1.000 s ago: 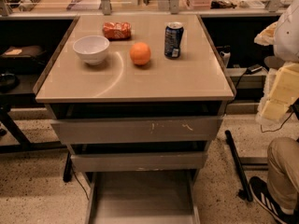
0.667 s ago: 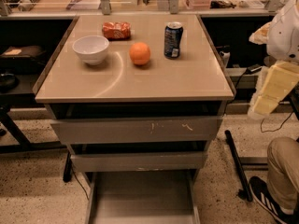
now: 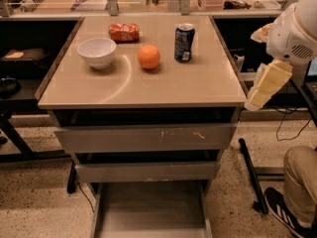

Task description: Place pepsi can into bottom drawer

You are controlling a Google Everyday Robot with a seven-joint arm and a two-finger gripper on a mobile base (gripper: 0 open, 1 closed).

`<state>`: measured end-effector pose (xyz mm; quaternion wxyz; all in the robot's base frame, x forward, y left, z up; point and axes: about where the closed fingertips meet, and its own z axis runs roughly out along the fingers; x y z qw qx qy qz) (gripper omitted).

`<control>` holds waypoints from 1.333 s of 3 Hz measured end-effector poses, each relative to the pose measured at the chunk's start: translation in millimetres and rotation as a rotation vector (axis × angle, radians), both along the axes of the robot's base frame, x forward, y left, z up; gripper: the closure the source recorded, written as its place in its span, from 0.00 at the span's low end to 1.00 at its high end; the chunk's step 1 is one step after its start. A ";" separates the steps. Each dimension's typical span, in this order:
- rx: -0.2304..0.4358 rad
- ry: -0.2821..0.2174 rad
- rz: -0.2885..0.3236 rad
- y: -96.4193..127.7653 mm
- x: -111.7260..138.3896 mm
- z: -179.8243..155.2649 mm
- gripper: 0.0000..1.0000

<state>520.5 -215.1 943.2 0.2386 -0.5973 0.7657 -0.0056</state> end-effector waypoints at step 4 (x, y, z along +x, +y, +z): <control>0.275 -0.162 0.019 15.5 54.4 -3.7 0.00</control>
Offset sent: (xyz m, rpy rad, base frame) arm 0.0720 0.0161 -0.0021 0.4002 -0.2239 0.0080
